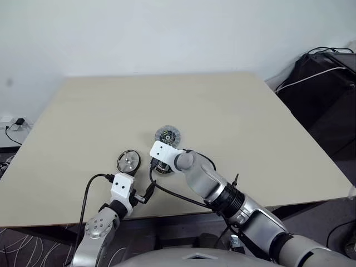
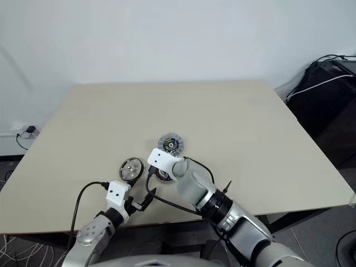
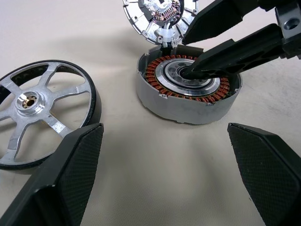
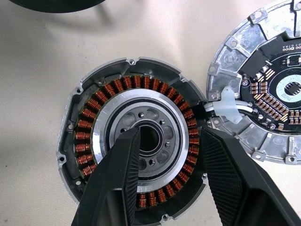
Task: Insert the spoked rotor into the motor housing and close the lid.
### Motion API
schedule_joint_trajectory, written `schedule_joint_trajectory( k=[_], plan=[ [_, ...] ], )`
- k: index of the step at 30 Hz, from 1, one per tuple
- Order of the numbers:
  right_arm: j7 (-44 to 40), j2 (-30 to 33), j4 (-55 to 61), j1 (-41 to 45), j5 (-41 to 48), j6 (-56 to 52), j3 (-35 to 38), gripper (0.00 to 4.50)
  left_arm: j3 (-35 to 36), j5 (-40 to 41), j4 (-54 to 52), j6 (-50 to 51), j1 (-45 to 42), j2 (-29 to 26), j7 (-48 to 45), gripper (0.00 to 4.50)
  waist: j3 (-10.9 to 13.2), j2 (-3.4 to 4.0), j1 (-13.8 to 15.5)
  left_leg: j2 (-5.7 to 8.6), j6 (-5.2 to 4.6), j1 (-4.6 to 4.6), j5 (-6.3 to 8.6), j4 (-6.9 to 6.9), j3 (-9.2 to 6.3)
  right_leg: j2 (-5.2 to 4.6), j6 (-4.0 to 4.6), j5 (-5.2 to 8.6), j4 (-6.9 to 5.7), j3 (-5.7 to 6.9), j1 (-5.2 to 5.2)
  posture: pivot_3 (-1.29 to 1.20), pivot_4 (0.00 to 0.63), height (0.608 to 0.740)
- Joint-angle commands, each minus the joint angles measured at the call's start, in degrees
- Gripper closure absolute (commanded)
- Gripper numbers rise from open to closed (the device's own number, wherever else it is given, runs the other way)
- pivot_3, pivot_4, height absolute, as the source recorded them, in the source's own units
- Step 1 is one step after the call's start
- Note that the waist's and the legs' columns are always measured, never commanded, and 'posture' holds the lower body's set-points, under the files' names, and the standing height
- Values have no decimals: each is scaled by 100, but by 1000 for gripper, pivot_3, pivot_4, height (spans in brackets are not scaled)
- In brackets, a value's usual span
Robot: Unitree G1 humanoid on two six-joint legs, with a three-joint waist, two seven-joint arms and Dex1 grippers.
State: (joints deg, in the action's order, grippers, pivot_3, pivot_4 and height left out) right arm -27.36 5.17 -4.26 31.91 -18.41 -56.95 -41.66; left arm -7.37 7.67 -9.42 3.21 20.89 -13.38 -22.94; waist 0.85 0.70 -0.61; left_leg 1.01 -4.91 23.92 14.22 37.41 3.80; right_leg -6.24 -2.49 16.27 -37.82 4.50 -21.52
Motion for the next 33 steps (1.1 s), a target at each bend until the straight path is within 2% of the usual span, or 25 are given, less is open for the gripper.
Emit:
schedule_joint_trajectory(
  k=[1, 28, 31, 33],
  plan=[
    [54, -45, -184, 117, 12, -61, 121, 2325, -5, -2, -87, -128, -51, 50, 13, 0, 0, 0, -1, 0, 0, 0, 0, 0, 0, 0, 0, 0, 0, 0, 0, 0, 0, 740],
    [199, 232, -177, 66, -261, 138, -134, 2325, 8, 1, -72, -122, -100, 17, -8, 0, -1, 0, 10, 3, 1, -1, 0, 0, 0, -3, -1, -1, -1, 0, 1, 0, 0, 740],
    [203, 238, -174, 44, -278, 172, -145, 2929, 16, 3, -59, -120, -109, 21, -2, 0, 0, 0, 10, 3, 1, -1, 0, 0, 0, -4, -1, -1, -1, 0, 2, 0, 0, 740],
    [201, 240, -151, 38, -279, 178, -148, 3567, 20, 4, -57, -120, -111, 21, 1, 0, 0, 0, 11, 3, 1, -1, 0, 0, 0, -4, 0, -3, -1, 0, 2, 0, 0, 740]
  ],
)
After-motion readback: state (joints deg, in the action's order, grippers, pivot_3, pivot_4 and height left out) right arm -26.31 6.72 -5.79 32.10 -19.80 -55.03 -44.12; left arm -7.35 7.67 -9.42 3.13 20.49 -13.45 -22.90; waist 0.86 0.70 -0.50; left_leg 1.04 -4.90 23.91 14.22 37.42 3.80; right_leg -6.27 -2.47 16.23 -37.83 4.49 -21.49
